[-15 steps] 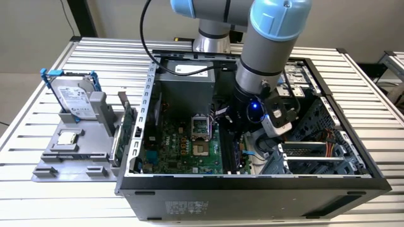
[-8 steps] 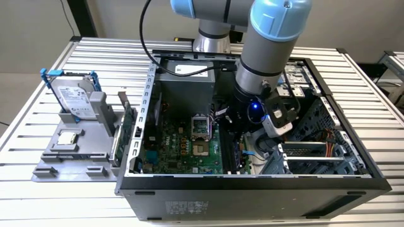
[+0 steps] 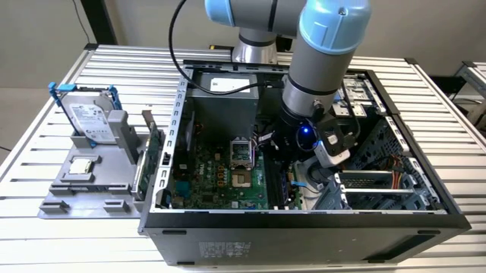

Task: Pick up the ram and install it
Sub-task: 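Insert the ram into the slot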

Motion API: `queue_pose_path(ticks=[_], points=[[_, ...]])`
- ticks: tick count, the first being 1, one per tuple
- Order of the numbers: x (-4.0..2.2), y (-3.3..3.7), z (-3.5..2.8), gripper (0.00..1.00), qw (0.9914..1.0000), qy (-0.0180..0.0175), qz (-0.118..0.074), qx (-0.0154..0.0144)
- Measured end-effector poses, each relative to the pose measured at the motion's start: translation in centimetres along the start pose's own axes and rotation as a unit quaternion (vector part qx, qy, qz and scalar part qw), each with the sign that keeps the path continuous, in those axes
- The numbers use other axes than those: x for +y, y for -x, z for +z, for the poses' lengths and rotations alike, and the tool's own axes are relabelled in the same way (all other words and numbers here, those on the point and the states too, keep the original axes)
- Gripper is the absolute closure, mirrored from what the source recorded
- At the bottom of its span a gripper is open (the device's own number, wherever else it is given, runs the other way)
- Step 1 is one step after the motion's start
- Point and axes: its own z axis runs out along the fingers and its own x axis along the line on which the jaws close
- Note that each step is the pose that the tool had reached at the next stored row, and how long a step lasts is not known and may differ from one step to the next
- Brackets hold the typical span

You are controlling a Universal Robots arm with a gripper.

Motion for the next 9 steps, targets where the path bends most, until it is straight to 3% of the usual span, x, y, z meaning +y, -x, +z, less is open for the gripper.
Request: queue_pose_path(ticks=[6, 7, 9], points=[[0.01, 0.00, 0.13, 1.00, 1.00000, 0.0005, 0.000, -0.0001], [0.04, 0.01, 0.29, 0.00, 1.00000, 0.0024, 0.000, -0.0006], [0.03, 0.00, 0.20, 0.00, 1.00000, 0.0009, 0.000, -0.0002]])
